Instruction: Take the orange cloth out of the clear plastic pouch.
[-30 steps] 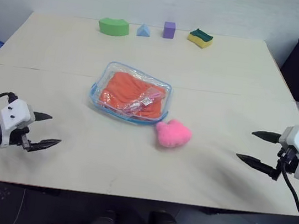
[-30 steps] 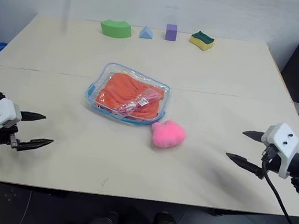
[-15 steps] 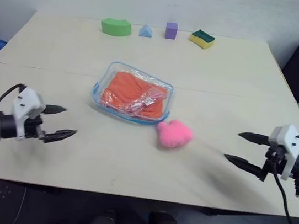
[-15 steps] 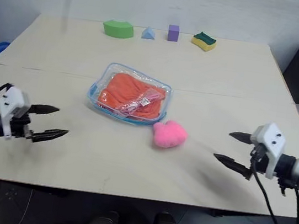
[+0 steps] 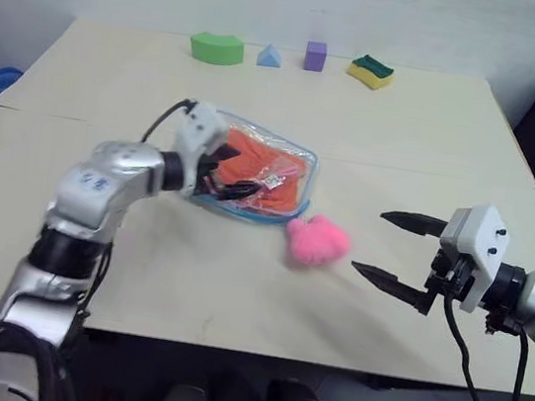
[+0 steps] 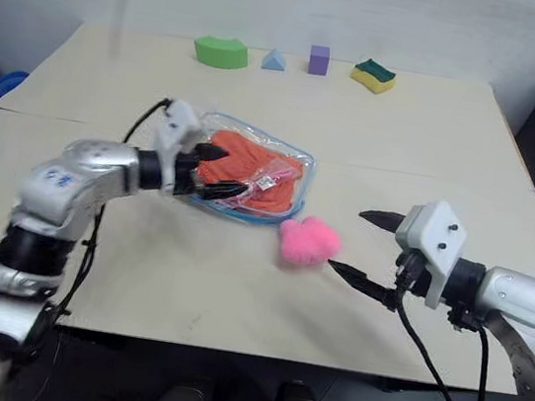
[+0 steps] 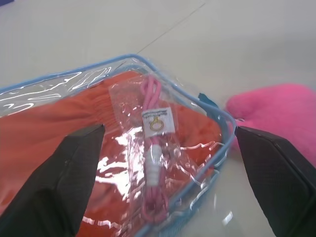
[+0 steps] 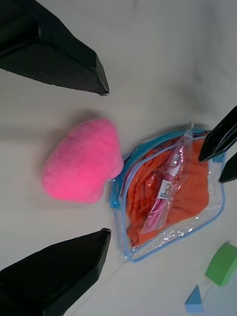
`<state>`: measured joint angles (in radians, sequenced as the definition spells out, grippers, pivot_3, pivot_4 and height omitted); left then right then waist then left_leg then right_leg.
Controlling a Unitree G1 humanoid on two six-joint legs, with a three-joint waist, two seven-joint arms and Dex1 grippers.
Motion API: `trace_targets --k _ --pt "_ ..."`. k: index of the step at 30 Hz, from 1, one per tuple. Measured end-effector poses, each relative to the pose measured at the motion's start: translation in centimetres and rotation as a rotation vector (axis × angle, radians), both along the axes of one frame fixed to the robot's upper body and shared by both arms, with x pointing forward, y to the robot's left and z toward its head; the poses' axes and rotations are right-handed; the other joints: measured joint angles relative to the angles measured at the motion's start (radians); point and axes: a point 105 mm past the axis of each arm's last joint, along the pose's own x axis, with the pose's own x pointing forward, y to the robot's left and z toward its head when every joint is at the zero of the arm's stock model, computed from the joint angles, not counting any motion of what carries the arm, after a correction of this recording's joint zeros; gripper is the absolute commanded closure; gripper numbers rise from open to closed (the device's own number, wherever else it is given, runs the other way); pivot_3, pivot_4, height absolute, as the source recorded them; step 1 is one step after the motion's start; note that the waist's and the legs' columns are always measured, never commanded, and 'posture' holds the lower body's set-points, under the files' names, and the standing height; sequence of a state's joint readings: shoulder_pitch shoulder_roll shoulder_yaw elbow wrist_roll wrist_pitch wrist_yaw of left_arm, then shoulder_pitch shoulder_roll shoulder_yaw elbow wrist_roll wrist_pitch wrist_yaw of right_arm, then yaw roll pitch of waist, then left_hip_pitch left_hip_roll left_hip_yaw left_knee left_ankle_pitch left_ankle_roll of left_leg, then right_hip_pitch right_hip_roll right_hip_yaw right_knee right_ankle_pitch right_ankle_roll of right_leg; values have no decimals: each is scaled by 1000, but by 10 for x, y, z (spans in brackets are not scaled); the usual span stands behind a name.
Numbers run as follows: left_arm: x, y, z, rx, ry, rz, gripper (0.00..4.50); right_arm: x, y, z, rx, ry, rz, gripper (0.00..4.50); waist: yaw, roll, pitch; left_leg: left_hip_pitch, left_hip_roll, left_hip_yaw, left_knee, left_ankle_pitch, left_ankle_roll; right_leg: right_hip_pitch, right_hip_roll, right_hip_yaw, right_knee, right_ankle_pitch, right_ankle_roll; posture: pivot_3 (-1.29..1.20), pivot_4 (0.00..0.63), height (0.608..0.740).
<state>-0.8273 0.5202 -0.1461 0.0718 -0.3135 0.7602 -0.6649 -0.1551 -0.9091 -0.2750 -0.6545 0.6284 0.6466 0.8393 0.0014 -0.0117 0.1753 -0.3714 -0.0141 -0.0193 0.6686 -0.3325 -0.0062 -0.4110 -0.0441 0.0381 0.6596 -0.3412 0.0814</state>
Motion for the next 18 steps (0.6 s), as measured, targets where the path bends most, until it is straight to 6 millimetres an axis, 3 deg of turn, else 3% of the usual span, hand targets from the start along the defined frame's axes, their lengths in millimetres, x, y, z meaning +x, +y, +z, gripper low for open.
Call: trace_targets --k 7,11,18 --pt "34 -28 -25 85 58 39 25 -2 16 8 23 -36 19 0 0 -2 1 0 0 0 1 0 -1 -1 0 0 0 0 0 0 150 740" --pt "41 -30 -36 127 78 55 881 0 16 9 27 -45 -1 0 0 -2 1 0 0 0 1 0 -1 -1 0 0 0 0 0 0 150 740" --pt "44 -28 -42 162 71 75 3050 0 14 7 28 -42 -14 0 5 -2 1 -1 0 0 2 1 -1 -1 0 1 0 0 0 0 150 740"
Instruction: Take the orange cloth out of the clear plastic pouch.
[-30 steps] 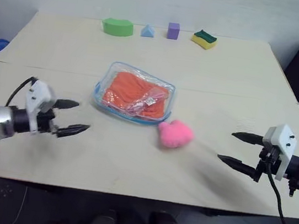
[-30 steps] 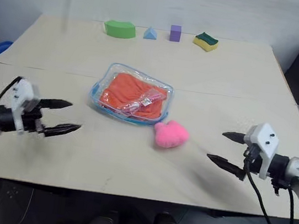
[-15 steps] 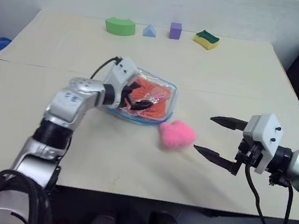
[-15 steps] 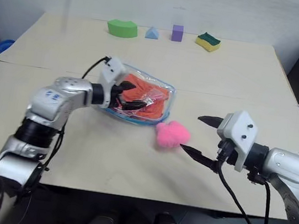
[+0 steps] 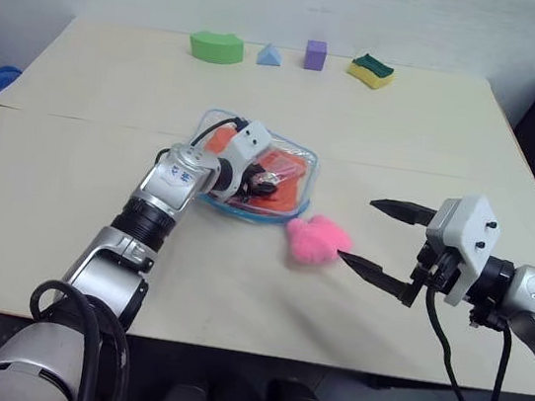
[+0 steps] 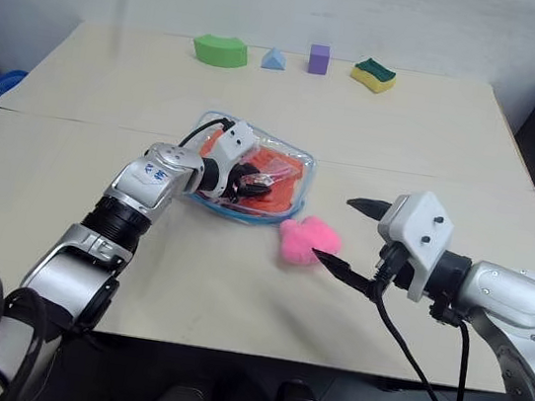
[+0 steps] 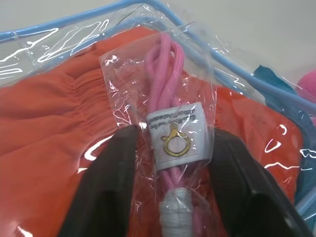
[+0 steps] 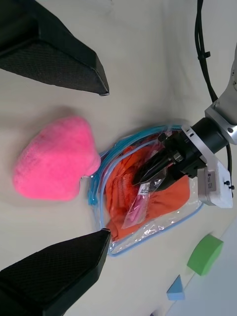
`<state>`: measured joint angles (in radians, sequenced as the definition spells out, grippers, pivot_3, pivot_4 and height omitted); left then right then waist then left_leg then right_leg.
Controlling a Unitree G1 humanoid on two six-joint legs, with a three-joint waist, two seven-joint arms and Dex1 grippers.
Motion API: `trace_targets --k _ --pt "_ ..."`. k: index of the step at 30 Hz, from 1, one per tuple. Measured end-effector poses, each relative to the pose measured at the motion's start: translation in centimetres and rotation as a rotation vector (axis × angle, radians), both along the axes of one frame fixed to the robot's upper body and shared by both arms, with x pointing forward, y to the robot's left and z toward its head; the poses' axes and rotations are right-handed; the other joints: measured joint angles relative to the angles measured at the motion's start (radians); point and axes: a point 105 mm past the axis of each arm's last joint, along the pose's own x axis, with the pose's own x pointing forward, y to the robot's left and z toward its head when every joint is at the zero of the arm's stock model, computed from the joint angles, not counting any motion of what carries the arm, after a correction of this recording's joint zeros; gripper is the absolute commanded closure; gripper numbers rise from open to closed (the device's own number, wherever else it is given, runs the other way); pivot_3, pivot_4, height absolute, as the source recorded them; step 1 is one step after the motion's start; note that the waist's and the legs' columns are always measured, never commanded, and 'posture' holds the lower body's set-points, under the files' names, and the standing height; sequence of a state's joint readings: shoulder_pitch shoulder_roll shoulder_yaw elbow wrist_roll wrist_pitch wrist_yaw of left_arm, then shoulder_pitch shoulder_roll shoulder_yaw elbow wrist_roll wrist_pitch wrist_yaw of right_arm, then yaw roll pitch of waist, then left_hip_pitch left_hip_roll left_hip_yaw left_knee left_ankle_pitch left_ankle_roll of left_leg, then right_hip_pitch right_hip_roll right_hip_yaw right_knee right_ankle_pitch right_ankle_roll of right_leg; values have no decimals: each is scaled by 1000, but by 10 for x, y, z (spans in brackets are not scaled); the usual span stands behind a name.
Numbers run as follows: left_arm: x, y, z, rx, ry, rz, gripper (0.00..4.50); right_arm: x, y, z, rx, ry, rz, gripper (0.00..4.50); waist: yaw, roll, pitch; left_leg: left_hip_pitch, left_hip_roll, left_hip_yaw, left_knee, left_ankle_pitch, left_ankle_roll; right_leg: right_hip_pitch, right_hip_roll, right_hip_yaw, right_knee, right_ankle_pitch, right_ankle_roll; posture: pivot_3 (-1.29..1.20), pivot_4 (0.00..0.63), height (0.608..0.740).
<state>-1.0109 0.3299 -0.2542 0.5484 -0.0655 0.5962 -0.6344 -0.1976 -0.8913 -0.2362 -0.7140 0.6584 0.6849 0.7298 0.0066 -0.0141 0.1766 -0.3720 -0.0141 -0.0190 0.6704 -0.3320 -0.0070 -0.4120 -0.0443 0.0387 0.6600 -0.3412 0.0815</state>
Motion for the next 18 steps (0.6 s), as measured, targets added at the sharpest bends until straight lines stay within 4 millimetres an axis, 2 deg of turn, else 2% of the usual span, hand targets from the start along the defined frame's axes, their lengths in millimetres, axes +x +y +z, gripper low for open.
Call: trace_targets --k 5,9,11,13,16,18 --pt "0 3 3 -15 9 19 4385 1 4 -3 -4 13 20 0 -1 0 0 0 0 0 1 0 0 0 0 0 1 0 0 0 150 740" --pt "-3 9 13 -101 33 64 4450 2 9 -4 -12 18 55 0 -3 0 0 0 0 0 1 0 0 0 0 0 1 0 0 0 150 740" --pt "-3 19 24 -168 30 115 4450 4 13 -2 -9 19 82 0 -7 -1 0 -1 0 0 2 0 0 -1 0 0 2 0 0 0 150 740" --pt "0 46 42 -207 -12 200 4450 6 16 1 -9 16 112 0 -12 -2 1 -1 1 0 2 0 0 -2 1 1 3 0 0 0 150 740" --pt "-1 125 67 -189 -119 419 4450 9 23 2 -2 25 166 0 -27 -2 1 1 1 -1 -2 1 -2 -3 2 2 3 0 0 0 150 740" --pt "-14 188 68 -133 -158 589 4450 10 29 2 11 32 209 0 -38 -2 1 1 1 0 -4 1 -2 -4 2 3 3 0 0 0 150 740"
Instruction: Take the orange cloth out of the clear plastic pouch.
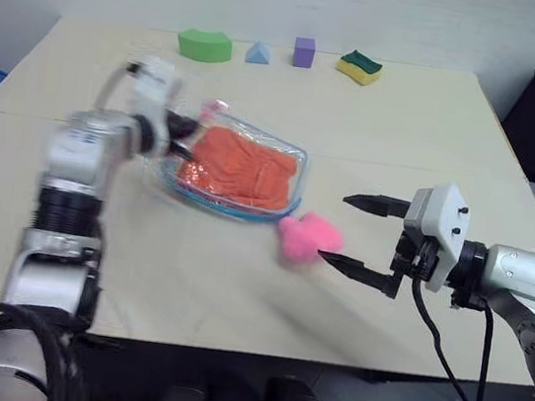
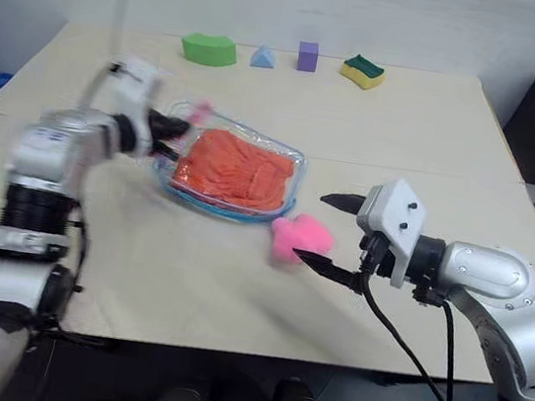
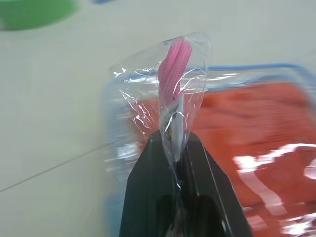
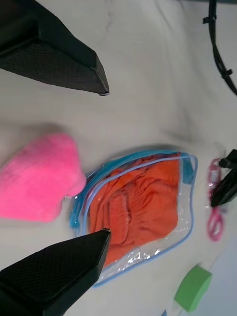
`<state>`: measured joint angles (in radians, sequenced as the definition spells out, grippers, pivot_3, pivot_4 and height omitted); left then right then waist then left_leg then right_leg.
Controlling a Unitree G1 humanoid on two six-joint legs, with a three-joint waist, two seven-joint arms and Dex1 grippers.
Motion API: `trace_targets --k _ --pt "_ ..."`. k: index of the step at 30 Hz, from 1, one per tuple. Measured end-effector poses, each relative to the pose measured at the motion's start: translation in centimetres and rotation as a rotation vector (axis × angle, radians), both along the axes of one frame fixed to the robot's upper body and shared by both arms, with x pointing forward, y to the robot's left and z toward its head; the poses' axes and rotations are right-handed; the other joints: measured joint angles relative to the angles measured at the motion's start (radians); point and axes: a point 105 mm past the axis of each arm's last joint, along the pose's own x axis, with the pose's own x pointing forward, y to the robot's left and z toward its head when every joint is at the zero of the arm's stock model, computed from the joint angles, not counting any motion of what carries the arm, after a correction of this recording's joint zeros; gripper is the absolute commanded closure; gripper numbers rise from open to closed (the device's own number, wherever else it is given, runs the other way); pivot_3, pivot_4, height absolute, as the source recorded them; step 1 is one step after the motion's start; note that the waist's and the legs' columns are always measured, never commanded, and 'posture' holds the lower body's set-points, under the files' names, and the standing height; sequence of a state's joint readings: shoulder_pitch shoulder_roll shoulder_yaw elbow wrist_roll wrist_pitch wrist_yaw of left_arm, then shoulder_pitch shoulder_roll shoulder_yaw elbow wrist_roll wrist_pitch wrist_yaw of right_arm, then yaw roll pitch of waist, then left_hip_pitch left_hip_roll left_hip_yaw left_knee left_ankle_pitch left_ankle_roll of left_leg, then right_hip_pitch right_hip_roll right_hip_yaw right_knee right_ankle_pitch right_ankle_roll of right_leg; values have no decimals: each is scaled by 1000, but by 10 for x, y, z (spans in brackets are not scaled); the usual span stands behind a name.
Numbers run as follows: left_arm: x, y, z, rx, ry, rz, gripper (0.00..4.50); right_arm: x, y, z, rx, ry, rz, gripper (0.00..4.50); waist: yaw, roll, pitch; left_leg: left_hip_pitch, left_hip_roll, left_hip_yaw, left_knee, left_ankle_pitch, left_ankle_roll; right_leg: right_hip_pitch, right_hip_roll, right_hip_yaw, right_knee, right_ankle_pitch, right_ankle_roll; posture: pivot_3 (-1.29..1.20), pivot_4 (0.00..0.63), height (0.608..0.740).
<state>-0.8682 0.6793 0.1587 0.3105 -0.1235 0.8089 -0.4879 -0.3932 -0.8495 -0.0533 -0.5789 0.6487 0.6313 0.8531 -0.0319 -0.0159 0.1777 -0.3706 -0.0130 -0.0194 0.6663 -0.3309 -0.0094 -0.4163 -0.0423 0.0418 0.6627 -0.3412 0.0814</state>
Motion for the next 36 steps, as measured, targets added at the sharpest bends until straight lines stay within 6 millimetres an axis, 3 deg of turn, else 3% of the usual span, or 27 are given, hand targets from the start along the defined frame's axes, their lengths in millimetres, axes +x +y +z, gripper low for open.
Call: trace_targets --k 3,6,7,8,12,19,21,25,27,29,31,34,36 --pt "-26 71 -15 39 36 199 4450 1 8 -1 7 17 56 0 3 0 0 -1 0 -1 0 0 0 -1 -1 -1 -1 0 0 0 150 740" --pt "-50 120 -37 24 88 347 4450 2 13 -3 9 29 100 0 14 -1 0 -3 -1 -2 2 -1 1 0 -4 -3 -2 0 0 0 150 740" --pt "-55 127 -41 22 93 367 4450 4 14 -4 10 31 106 0 21 -2 0 -3 -1 -2 3 -1 1 1 -4 -4 -3 0 0 0 150 740" --pt "-60 135 -47 12 94 387 3947 6 17 -4 13 30 117 0 31 -2 0 -3 -2 -3 5 -1 2 2 -5 -5 -3 0 0 0 150 740" --pt "-75 152 -60 -6 89 447 2823 8 20 -5 13 34 144 0 46 -3 -1 -5 -2 -5 8 -3 3 3 -6 -7 -3 0 0 0 150 740" --pt "-89 161 -67 -16 91 492 623 13 17 -9 6 53 142 0 38 -3 -1 -5 -2 -5 7 -3 3 2 -6 -7 -3 0 0 0 150 740" --pt "-94 155 -63 -44 92 455 13 13 17 -9 0 50 137 0 31 -3 -1 -5 -2 -5 6 -3 3 2 -6 -7 -3 0 0 0 150 740" --pt "-100 134 -17 -12 20 271 13 14 9 -8 8 48 106 0 28 -5 0 -5 -2 -6 4 -3 3 2 -6 -7 -4 0 0 0 150 740" --pt "-100 106 18 81 -42 85 13 13 2 -9 1 48 82 0 29 -5 0 -5 -2 -6 3 -3 3 2 -6 -7 -5 0 0 0 150 740" --pt "-99 67 39 192 -90 -130 13 13 -1 -10 2 53 69 0 34 -3 1 -4 -3 -6 2 -3 3 4 -7 -7 -7 0 0 0 150 740" --pt "-96 32 35 300 -86 -327 13 11 -1 -11 -2 54 71 0 32 1 0 -3 -4 -5 1 -2 3 4 -8 -6 -7 0 0 0 150 740" --pt "-88 -11 -5 522 -4 -619 13 8 -2 -14 -7 57 62 0 29 1 0 -2 -4 -5 0 -1 2 3 -6 -6 -6 0 0 0 150 740" --pt "-79 -28 -26 646 12 -747 13 8 -4 -14 -8 55 49 0 24 1 0 -2 -3 -4 1 -1 2 2 -4 -6 -4 0 0 0 150 740"
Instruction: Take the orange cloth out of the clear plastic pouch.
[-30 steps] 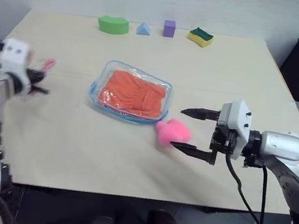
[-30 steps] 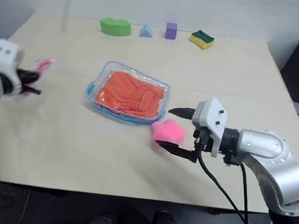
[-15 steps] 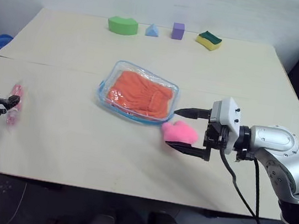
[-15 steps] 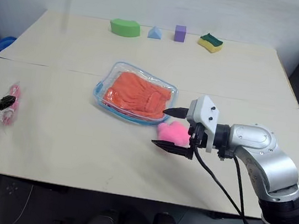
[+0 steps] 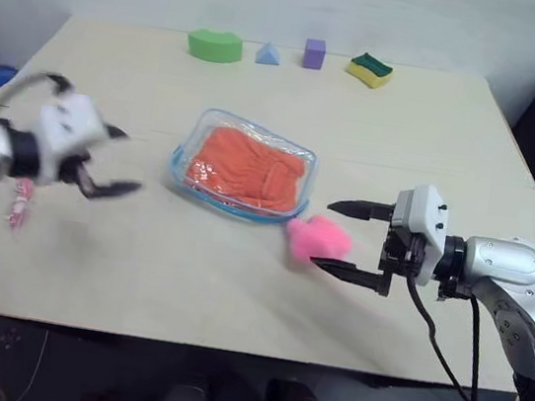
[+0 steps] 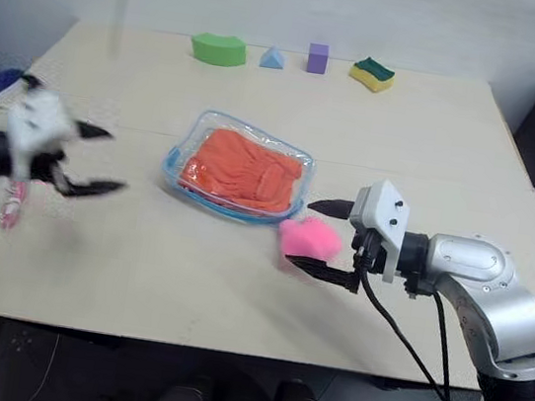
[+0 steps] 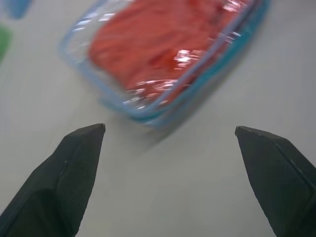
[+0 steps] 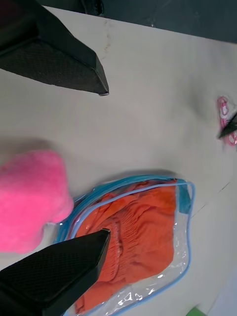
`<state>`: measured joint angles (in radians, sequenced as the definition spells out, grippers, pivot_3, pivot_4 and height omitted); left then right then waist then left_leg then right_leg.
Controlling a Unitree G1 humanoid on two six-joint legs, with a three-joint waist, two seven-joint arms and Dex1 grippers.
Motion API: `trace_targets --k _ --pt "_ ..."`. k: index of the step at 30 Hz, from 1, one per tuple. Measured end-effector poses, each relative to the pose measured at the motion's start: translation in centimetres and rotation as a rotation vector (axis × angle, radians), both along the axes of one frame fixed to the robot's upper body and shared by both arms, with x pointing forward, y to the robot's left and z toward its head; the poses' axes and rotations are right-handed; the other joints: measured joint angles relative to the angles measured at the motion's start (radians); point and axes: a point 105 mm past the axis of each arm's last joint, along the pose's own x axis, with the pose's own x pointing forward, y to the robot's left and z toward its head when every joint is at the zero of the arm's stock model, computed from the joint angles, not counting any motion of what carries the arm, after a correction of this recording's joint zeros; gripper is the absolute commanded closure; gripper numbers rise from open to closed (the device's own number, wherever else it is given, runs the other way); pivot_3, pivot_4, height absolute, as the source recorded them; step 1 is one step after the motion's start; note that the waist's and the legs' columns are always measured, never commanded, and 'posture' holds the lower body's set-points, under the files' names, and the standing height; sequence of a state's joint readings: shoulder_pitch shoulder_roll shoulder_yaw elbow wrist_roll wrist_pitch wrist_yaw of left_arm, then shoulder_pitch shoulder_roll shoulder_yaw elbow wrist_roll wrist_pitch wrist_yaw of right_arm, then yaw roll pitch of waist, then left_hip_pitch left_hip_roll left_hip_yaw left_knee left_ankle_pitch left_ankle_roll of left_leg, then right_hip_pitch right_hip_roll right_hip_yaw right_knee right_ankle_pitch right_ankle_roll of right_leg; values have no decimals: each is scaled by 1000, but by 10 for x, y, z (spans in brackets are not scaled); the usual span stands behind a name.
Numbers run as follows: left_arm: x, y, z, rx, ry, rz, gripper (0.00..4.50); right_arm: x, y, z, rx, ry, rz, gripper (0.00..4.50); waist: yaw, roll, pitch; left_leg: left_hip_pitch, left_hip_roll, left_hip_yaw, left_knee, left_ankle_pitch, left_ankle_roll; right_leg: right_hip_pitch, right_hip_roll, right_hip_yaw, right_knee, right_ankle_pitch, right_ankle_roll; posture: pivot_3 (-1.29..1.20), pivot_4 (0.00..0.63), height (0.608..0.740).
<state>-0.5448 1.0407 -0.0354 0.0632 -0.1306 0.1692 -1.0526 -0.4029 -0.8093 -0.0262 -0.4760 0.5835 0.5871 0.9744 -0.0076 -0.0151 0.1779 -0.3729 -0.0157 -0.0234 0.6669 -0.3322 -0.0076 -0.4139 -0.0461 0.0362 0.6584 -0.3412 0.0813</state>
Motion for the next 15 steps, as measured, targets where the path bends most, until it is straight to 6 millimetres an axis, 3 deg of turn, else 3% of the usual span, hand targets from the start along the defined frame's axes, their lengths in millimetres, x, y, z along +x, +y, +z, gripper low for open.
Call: trace_targets --k 4,8,13,15 --pt "32 -16 -14 156 -90 -116 13 -3 -4 0 -1 -15 -30 0 5 0 0 -1 0 1 1 0 1 -1 1 0 1 0 0 0 150 740" --pt "58 -37 -17 152 -166 -180 13 -7 -5 1 3 -24 -64 0 6 -1 0 -3 0 2 4 -1 3 -1 1 1 3 1 1 0 150 740" --pt "73 -34 -27 199 -188 -168 13 -11 -5 -2 9 -15 -88 0 3 -1 0 -3 0 3 6 -2 4 -2 1 1 3 1 2 0 150 740" --pt "77 -30 -30 206 -189 -148 632 -11 -7 -1 11 -16 -103 0 6 -1 0 -4 0 3 8 -2 4 -2 1 1 2 1 2 0 150 740"
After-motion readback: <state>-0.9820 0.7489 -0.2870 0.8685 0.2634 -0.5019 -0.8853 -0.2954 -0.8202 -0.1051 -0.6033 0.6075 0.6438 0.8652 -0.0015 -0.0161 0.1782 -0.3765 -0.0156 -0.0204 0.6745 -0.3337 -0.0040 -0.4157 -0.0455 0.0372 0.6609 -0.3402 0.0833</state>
